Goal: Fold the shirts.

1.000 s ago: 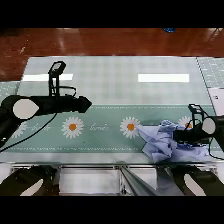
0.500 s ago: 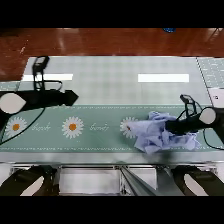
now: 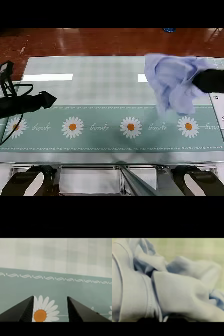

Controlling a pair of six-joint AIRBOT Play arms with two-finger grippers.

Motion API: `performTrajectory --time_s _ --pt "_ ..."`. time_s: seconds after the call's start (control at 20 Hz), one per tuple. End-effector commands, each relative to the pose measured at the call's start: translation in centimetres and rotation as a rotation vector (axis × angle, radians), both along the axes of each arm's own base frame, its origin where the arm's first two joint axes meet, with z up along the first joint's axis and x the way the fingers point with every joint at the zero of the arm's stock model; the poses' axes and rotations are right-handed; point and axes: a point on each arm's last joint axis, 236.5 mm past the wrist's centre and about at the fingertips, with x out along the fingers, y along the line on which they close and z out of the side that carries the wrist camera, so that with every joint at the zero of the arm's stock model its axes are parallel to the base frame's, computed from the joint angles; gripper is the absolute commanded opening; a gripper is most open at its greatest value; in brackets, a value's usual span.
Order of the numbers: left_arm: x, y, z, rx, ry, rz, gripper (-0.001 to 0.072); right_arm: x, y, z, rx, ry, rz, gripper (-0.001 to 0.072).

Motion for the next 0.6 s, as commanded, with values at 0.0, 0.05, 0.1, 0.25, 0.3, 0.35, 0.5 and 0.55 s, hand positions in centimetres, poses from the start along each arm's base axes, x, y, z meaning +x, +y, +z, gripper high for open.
performTrajectory --time_s 0.0,0.05,0.1,0.25,0.3,0.35,0.5,0.55 --pt "-1.1 -0.1 -1.4 -0.012 0.042 -0.007 0.0508 -1.9 4.3 6.7 0.117 -0.137 0.154 0.0020" --pt "-1.3 -0.2 -1.5 0.007 0.039 -0.038 0.0508 -2.5 5.9 6.8 0.143 -0.128 0.211 0.0021" --pt "-1.4 -0.2 -1.6 0.009 0.041 -0.042 0.0508 -3.4 8.2 5.7 0.167 -0.078 0.286 0.0020" --pt "-1.6 -0.3 -1.6 0.005 0.050 -0.047 0.0508 -4.6 14.8 -1.1 0.150 0.081 0.426 0.0021" --pt "-1.6 -0.3 -1.7 0.005 0.051 -0.048 0.0508 -4.5 16.3 -4.1 0.116 0.132 0.431 0.0021" --pt "-1.6 -0.3 -1.7 0.005 0.051 -0.048 0.0508 -4.6 17.8 -7.2 0.084 0.194 0.440 0.0021" --pt "-1.7 -0.4 -1.7 0.002 0.055 -0.049 0.0508 -5.7 22.6 -15.1 0.015 0.358 0.519 0.0021" --pt "-1.7 -0.6 -1.7 -0.005 0.058 -0.052 0.0508 -5.9 24.2 -17.3 0.009 0.403 0.533 0.0021"
